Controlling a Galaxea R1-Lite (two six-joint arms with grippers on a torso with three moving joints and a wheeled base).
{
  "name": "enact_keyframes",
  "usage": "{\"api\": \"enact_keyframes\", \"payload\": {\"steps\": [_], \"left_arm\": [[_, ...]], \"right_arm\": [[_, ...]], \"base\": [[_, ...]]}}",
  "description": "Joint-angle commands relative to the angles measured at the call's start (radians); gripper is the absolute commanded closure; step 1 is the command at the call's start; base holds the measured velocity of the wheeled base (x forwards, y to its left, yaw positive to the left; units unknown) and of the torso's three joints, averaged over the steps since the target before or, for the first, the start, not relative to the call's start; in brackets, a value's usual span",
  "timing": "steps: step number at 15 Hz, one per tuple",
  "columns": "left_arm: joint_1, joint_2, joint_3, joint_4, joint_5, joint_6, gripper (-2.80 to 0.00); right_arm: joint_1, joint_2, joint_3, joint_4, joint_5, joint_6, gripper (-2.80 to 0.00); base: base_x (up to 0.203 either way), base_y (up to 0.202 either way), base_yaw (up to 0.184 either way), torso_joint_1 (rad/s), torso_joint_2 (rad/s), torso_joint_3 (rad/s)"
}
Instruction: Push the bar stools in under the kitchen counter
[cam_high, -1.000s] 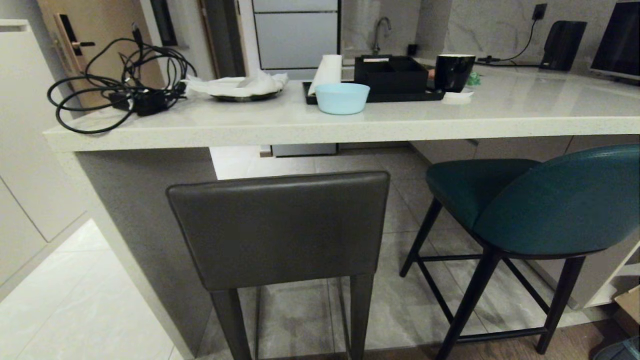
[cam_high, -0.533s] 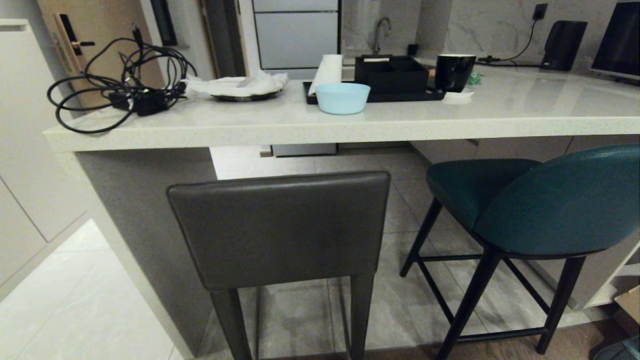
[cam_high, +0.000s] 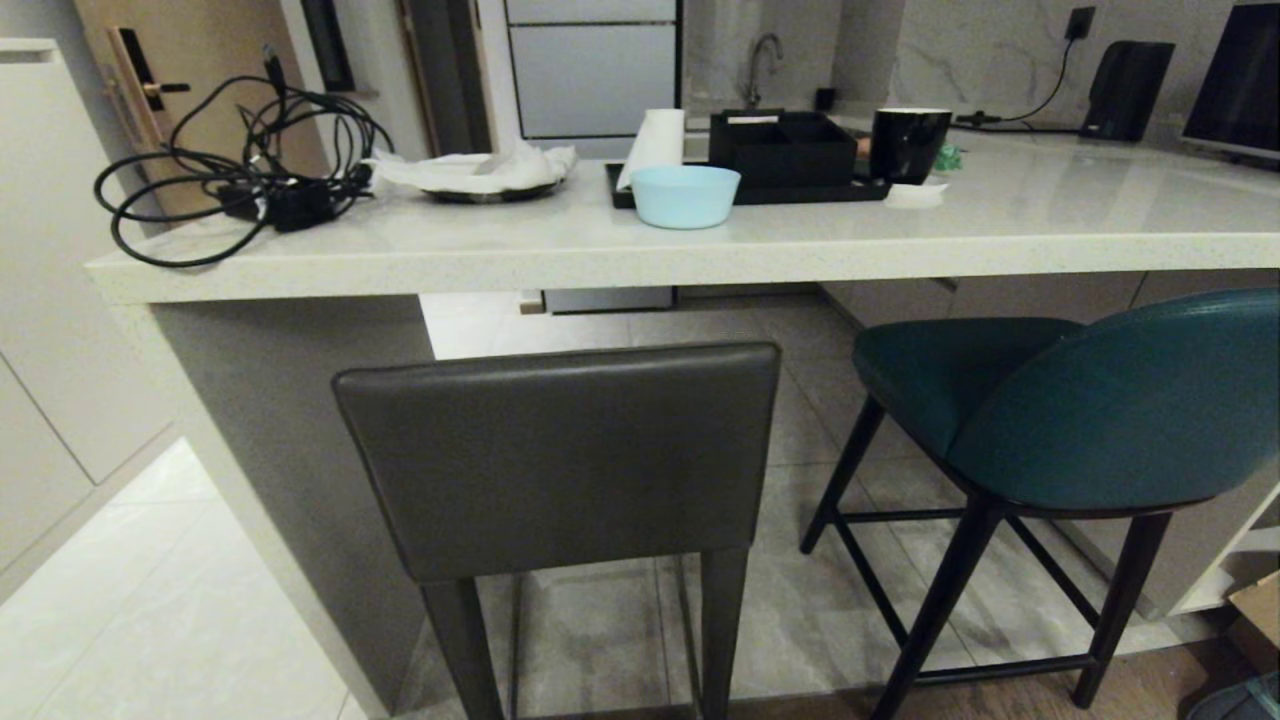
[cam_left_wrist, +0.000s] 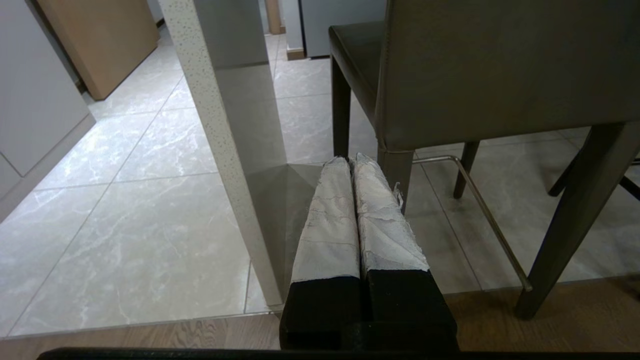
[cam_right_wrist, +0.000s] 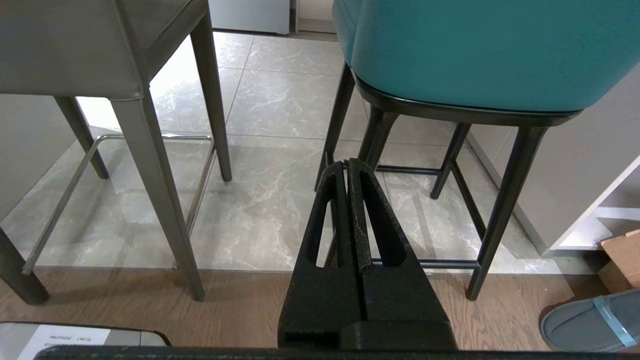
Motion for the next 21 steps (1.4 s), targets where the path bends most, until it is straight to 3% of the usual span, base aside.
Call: {"api": "enact_keyframes", "payload": {"steps": [1, 21], "left_arm": [[0.000, 0.003, 0.018, -0.001, -0.001, 0.000, 0.00], [0.000, 0.001, 0.018, -0.002, 0.000, -0.008, 0.00]], "right_arm": [[0.000, 0.000, 0.000, 0.003, 0.000, -0.001, 0.00], [0.000, 0.000, 0.000, 0.003, -0.005, 0.007, 0.00]], "base": [[0.000, 0.000, 0.000, 0.000, 0.00, 0.000], [0.000, 0.000, 0.000, 0.000, 0.00, 0.000]]}}
